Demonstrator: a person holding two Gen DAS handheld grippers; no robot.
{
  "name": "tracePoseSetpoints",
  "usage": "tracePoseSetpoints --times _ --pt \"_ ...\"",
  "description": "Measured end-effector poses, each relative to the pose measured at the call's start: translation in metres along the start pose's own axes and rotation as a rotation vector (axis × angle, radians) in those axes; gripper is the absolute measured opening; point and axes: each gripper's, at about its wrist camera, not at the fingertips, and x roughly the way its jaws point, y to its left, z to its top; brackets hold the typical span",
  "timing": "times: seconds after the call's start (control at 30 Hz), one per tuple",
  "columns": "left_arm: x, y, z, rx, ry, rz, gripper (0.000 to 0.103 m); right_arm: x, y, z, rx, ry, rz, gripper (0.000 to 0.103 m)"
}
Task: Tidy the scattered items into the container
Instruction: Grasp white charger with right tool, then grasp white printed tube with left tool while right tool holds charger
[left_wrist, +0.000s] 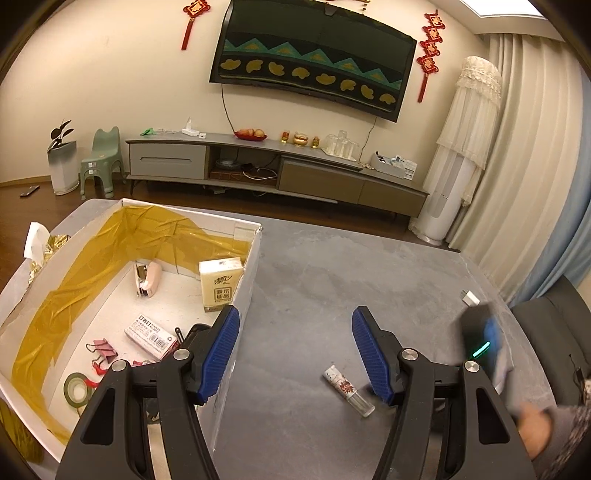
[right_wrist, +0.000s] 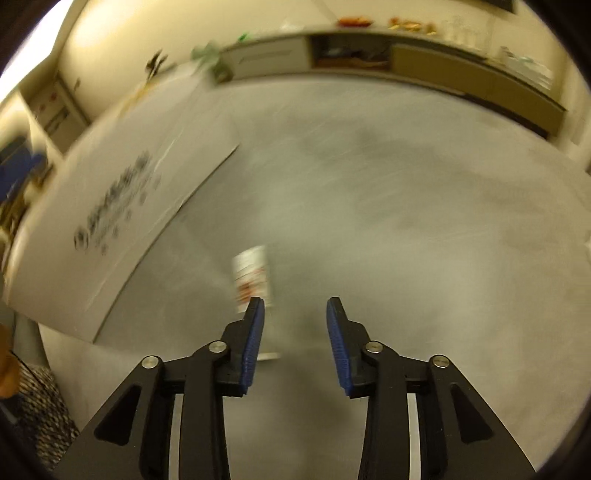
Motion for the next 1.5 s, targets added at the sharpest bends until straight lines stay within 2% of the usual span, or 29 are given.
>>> tracePoseSetpoints --times 0.03,0.13,0.2,0.27,0.37,0.43,0.53,0.6,0.63,0.73,0.87,1.0,1.17,1.23,1.27,1.3,1.33,1.4,1.43,1.5 --pt "0.000 0.001 0.000 -0.008 0.004 -0.009 0.065 -0.012 -0.020 0.006 0.021 -0.031 -0.032 0.044" --pt "0.001 0.000 0.000 -0.016 0.013 -0.042 0.065 -0.044 -0.106 0.022 0.076 -0.102 -0.208 0.046" --pt "0.002 -0.004 -0.001 -0.008 0.022 -0.073 0.065 -0.054 -0.167 0.028 0.082 -0.102 -0.357 0.046" --pt "0.004 -0.011 -0.003 0.007 0.038 -0.106 0.065 -0.054 -0.217 0.030 0.098 -0.055 -0.433 0.047" --pt "0.011 -0.026 -0.009 0.045 0.066 -0.131 0.065 -0.041 -0.266 0.032 0.070 0.033 -0.463 0.047" --pt "0.017 -0.035 -0.014 0.071 0.085 -0.139 0.065 -0.032 -0.280 0.034 0.012 0.067 -0.488 0.047" --pt "0.028 -0.046 -0.022 0.097 0.118 -0.142 0.065 -0.019 -0.295 0.035 0.000 0.081 -0.458 0.049" --pt "0.036 -0.051 -0.027 0.105 0.139 -0.141 0.065 -0.016 -0.302 0.032 0.027 0.066 -0.431 0.041" --pt "0.039 -0.052 -0.029 0.107 0.148 -0.140 0.065 -0.019 -0.301 0.030 0.051 0.040 -0.409 0.031" --pt "0.051 -0.055 -0.036 0.106 0.177 -0.134 0.065 -0.028 -0.279 0.014 0.118 -0.014 -0.374 0.031" --pt "0.069 -0.057 -0.045 0.076 0.237 -0.156 0.065 -0.029 -0.218 -0.014 0.178 0.004 -0.211 0.031" --pt "0.087 -0.065 -0.056 0.092 0.284 -0.132 0.065 -0.025 -0.137 -0.035 0.098 0.060 -0.070 0.031" --pt "0.110 -0.061 -0.071 0.047 0.344 -0.111 0.065 -0.021 -0.065 -0.052 -0.008 0.115 -0.035 0.031" --pt "0.119 -0.059 -0.078 0.035 0.378 -0.129 0.056 -0.019 -0.047 -0.057 -0.034 0.123 -0.045 0.032" --pt "0.122 -0.059 -0.080 0.035 0.398 -0.134 0.038 -0.019 -0.040 -0.060 -0.043 0.125 -0.051 0.032" --pt "0.125 -0.058 -0.083 0.042 0.416 -0.133 0.030 -0.019 -0.035 -0.062 -0.049 0.126 -0.059 0.032" --pt "0.124 -0.056 -0.084 0.046 0.407 -0.135 0.029 -0.018 -0.034 -0.061 -0.051 0.127 -0.064 0.032" --pt "0.121 -0.055 -0.081 0.074 0.392 -0.095 0.022 -0.015 -0.035 -0.060 -0.045 0.130 -0.067 0.032" --pt "0.119 -0.053 -0.080 0.074 0.385 -0.078 0.022 -0.015 -0.034 -0.060 -0.040 0.131 -0.068 0.032" --pt "0.119 -0.050 -0.079 0.037 0.382 -0.097 0.022 -0.016 -0.029 -0.065 -0.028 0.133 -0.072 0.032"
